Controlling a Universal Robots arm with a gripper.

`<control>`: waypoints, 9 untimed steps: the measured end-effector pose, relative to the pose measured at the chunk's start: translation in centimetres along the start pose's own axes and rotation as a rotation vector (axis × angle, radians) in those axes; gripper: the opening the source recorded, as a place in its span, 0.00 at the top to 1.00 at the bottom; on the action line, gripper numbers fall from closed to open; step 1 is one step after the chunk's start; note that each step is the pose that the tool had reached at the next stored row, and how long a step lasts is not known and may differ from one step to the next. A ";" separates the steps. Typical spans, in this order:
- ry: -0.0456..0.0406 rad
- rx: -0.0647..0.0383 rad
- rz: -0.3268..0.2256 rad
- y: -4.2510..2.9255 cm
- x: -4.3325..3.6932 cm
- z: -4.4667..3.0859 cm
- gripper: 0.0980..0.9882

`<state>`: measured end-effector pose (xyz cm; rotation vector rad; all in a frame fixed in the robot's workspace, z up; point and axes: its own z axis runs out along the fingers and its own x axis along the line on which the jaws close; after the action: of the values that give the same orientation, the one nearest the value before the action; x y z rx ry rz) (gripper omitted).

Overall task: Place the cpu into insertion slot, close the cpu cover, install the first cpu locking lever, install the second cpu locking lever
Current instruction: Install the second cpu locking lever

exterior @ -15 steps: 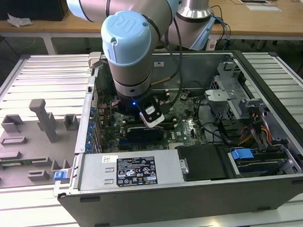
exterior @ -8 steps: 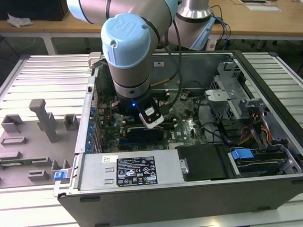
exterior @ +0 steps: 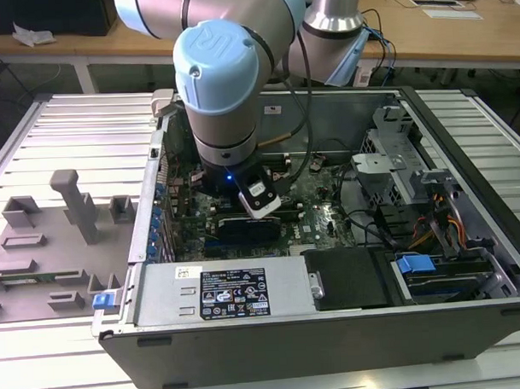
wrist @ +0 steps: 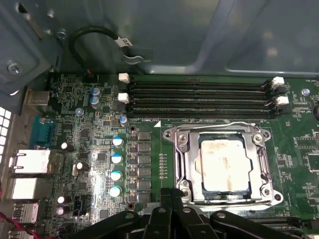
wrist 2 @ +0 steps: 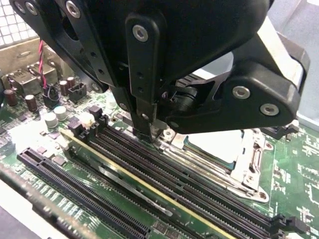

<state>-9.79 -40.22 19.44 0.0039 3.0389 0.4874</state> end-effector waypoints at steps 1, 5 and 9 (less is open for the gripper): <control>0.0000 0.000 0.000 0.18 0.01 0.11 0.99; 0.0000 0.000 0.000 0.16 0.11 0.29 0.99; -0.0003 0.000 0.000 0.19 0.13 0.17 0.99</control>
<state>-9.91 -39.99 19.33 0.0038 3.0385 0.4880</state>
